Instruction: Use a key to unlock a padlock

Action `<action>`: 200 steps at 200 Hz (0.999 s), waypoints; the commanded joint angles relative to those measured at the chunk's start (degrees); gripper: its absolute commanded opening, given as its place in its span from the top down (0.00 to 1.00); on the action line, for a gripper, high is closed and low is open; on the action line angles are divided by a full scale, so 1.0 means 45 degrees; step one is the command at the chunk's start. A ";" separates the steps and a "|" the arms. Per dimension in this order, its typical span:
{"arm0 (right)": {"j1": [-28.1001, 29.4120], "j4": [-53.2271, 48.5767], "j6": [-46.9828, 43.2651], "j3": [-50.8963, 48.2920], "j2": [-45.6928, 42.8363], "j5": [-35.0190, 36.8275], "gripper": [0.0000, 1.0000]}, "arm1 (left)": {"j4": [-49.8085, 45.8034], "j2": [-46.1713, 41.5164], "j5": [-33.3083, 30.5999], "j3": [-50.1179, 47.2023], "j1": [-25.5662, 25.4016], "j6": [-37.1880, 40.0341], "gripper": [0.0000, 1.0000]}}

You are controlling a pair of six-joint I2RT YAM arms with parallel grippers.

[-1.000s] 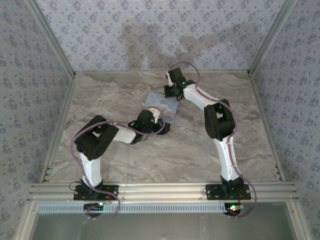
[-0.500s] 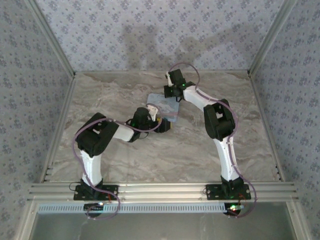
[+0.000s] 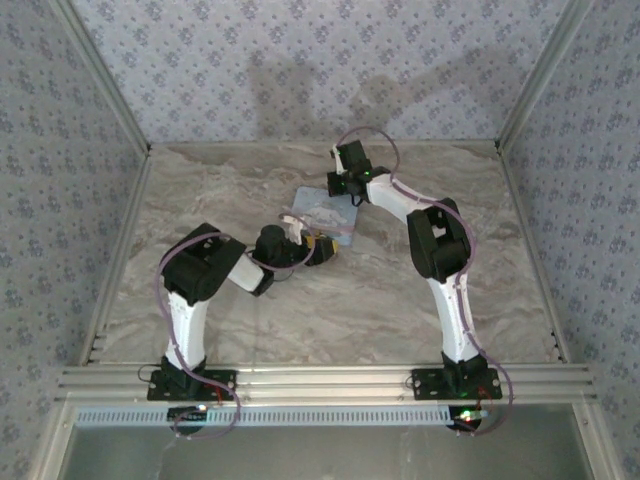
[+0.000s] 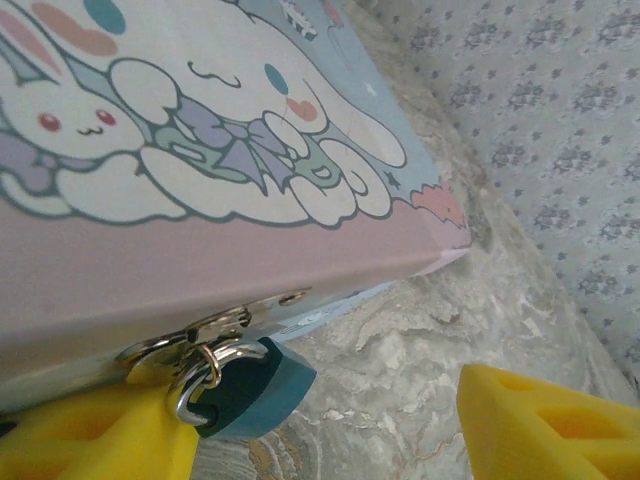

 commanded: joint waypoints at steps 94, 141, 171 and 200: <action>0.0381 -0.0967 0.0122 -0.0518 -0.0225 -0.0120 1.00 | 0.2028 0.0118 -0.0555 -0.0763 -0.0534 -0.0579 0.29; 0.0462 -0.0858 0.0200 -0.0643 -0.0254 -0.0111 1.00 | 0.2829 0.0561 -0.0940 -0.0599 -0.0946 -0.1369 0.41; 0.0469 -0.0793 0.0236 -0.0793 -0.0293 -0.0091 1.00 | 0.2829 0.0462 -0.1283 -0.0814 -0.1146 -0.1482 0.45; 0.0533 -0.0697 0.0278 -0.0937 -0.0356 -0.0062 1.00 | 0.2784 0.0599 -0.1461 -0.0817 -0.1352 -0.1795 0.47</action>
